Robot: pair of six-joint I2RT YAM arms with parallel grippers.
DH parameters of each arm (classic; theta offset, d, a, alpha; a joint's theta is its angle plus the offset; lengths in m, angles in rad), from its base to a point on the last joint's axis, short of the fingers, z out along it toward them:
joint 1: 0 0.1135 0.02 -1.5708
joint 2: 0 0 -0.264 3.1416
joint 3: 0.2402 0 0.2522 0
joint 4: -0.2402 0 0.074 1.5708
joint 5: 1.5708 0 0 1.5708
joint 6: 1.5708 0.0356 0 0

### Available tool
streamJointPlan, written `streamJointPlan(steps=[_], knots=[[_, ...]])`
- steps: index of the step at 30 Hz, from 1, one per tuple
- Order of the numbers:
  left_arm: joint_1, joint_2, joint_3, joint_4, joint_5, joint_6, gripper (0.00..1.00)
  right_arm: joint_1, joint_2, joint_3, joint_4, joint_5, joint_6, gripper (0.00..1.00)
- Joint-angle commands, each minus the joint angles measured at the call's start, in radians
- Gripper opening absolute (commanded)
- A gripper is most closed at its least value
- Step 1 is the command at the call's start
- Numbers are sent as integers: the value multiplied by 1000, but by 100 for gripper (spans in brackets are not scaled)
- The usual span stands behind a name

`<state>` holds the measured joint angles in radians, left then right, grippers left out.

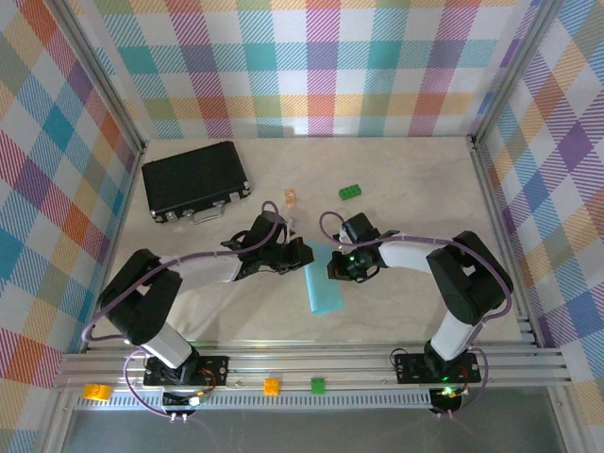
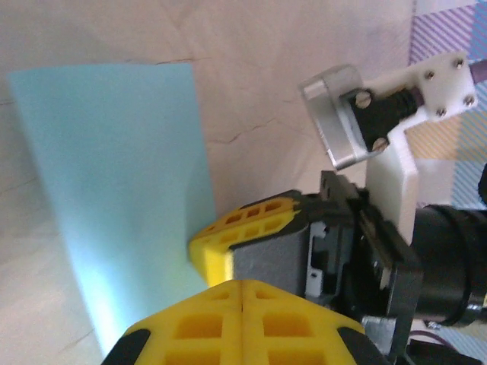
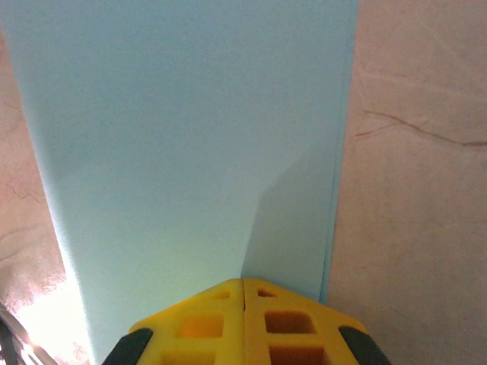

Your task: Fold a paper plane with a square sheet of paper (pick it up from the middle)

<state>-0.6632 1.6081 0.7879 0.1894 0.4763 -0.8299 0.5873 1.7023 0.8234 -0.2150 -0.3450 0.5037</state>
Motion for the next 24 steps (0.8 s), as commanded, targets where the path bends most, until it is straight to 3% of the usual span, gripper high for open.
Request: streamJointPlan(steps=[1, 10, 24], knots=[[10, 52, -3, 116, 111, -49, 0, -7, 28, -49, -128, 84, -11, 0], [16, 121, -6, 58, 113, -16, 0, -7, 27, -59, -119, 81, 10, 0], [16, 175, -72, -105, -6, 124, 0, -7, 20, -85, -109, 84, 19, 0]])
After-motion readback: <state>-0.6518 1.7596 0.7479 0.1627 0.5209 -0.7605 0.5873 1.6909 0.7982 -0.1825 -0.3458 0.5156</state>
